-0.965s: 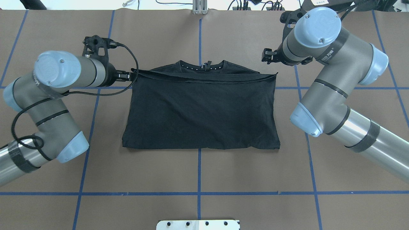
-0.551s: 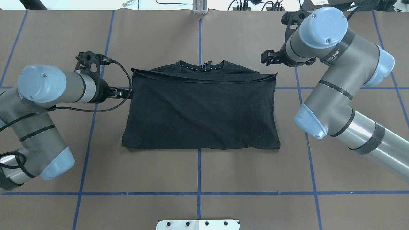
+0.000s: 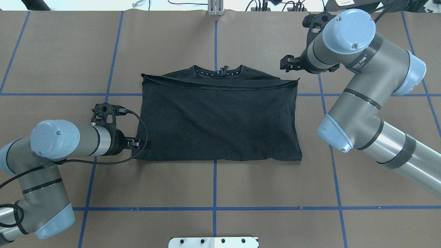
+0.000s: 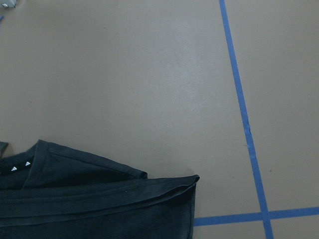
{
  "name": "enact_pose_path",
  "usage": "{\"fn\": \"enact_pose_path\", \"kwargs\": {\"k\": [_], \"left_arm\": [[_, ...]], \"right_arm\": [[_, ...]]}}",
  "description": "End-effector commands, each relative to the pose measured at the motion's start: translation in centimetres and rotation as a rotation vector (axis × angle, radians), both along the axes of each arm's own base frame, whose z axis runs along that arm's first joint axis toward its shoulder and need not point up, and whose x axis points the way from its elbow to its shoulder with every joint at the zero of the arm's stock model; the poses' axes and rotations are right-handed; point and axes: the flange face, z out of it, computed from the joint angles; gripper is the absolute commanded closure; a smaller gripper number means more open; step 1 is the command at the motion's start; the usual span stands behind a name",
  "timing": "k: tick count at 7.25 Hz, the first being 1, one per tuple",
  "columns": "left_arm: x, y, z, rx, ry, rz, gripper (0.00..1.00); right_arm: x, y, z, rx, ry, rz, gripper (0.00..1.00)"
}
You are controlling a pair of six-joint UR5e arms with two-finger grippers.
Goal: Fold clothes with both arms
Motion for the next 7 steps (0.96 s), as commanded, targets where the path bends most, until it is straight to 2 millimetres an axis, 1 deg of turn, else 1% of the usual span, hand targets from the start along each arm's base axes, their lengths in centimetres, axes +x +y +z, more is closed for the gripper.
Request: {"fn": "enact_pose_path", "kwargs": {"k": [1, 2, 3, 4, 5, 6, 7], "left_arm": [[1.2, 1.3, 0.4, -0.037, 0.008, 0.0, 0.38], [1.4, 1.3, 0.4, -0.039, 0.007, 0.0, 0.58], [1.3, 1.2, 0.6, -0.041, 0.004, -0.001, 0.92], [1.1, 1.4, 0.7, -0.039, 0.002, -0.002, 1.0], [0.7, 1.1, 0.7, -0.03, 0.001, -0.003, 1.0], [0.1, 0.9, 1.4, -0.001, -0.022, 0.007, 1.0], [-1.6, -1.5, 2.0, 0.066, -0.057, 0.0, 1.0]], "right_arm": [[0.0, 0.0, -0.1, 0.001, -0.001, 0.002, 0.0], [0.0, 0.1, -0.1, 0.001, -0.001, 0.0, 0.0], [0.0, 0.1, -0.1, 0.0, -0.002, 0.001, 0.0], [-0.2, 0.2, -0.1, 0.0, -0.002, -0.002, 0.0], [-0.4, 0.4, -0.1, 0.0, -0.001, -0.004, 0.0], [-0.7, 0.5, -0.2, 0.002, -0.003, -0.009, 0.0], [-1.3, 0.9, -0.4, 0.01, -0.009, -0.019, 0.0]]}}
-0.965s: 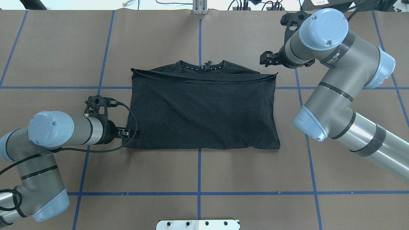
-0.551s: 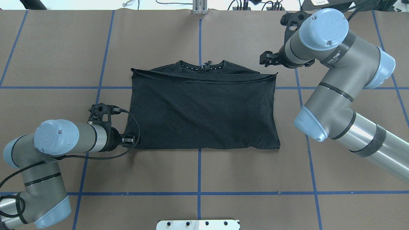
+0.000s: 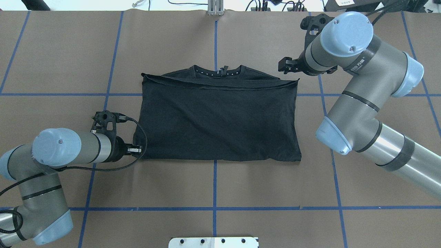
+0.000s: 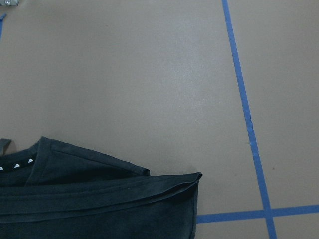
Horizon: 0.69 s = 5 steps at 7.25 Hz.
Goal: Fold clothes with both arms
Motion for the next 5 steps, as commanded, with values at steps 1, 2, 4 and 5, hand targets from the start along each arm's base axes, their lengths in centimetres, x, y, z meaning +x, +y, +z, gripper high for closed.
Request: {"fn": "enact_pose_path", "kwargs": {"k": [1, 2, 4, 5], "left_arm": [[-4.0, -5.3, 1.8, 0.124, -0.083, -0.025, 1.0], [-6.9, -9.6, 4.4, 0.167, -0.16, -0.055, 1.0], [-9.5, -23.4, 4.3, 0.238, -0.265, -0.143, 1.0], [-10.0, -29.0, 5.9, 0.273, -0.296, -0.164, 1.0]], "right_arm": [[-1.4, 0.7, -0.4, 0.031, -0.027, -0.019, 0.0], [-1.7, 1.0, -0.4, 0.037, -0.036, -0.023, 0.0], [-2.0, 1.2, -0.5, 0.038, -0.038, -0.029, 0.0], [-2.2, 1.4, -0.5, 0.036, -0.041, -0.03, 0.0]]}}
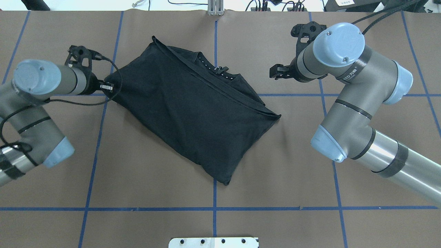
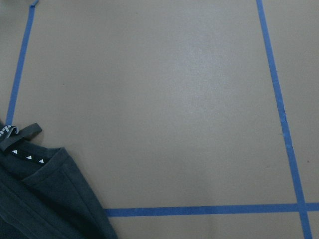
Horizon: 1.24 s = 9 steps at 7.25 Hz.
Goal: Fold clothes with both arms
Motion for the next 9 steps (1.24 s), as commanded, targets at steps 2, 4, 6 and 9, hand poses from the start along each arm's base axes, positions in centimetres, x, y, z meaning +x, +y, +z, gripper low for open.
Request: {"fn": "enact_pose_path", "kwargs": {"k": [2, 4, 6, 9], "left_arm": [[-1.5, -15.1, 0.7, 0.073, -0.109, -0.04, 1.0], [-3.7, -14.5, 1.6, 0.137, -0.086, -0.042, 0.01], [-9.9, -14.2, 2.1, 0.123, -0.011, -0.025, 0.0], [-13.4, -9.3, 3.2, 0.131, 0.041, -0.011, 0.0]], "right_arm": [[-0.5, 0.5, -0.3, 0.0, -0.008, -0.005, 0.0], [-3.4, 1.9, -0.7, -0.032, -0.022, 0.001, 0.0], [-9.9, -0.2, -4.6, -0.056, -0.063, 0.077, 0.0], [-21.4, -0.8, -7.5, -0.051, -0.051, 0.175, 0.01]]}}
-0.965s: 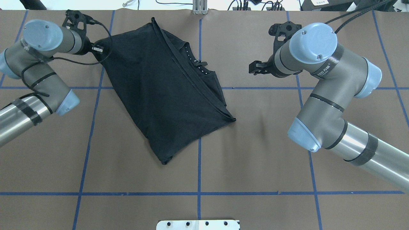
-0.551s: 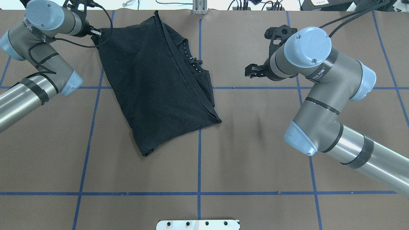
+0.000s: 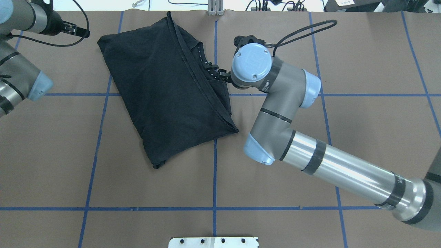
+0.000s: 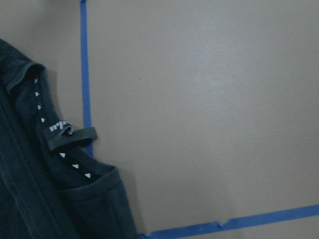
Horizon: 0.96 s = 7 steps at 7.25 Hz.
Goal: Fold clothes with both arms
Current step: 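Reach the right gripper to the collar of the skewed shirt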
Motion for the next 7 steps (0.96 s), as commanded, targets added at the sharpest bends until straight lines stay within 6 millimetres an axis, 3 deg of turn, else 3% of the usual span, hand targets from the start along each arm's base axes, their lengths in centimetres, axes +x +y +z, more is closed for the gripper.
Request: {"fn": "enact_pose_path", "kwargs": {"k": [1, 4, 7], "left_arm": [[-1.0, 1.6, 0.2, 0.005, 0.012, 0.0, 0.0], [-1.0, 1.6, 0.3, 0.003, 0.011, 0.0, 0.0], [-1.1, 1.8, 0.7, 0.001, 0.012, 0.0, 0.0]], "right_arm": [[-5.6, 2.4, 0.1, 0.01, -0.002, 0.029, 0.02], [-7.0, 4.4, 2.1, -0.003, 0.016, 0.005, 0.26], [-7.3, 4.9, 2.3, 0.005, 0.026, 0.002, 0.3]]}}
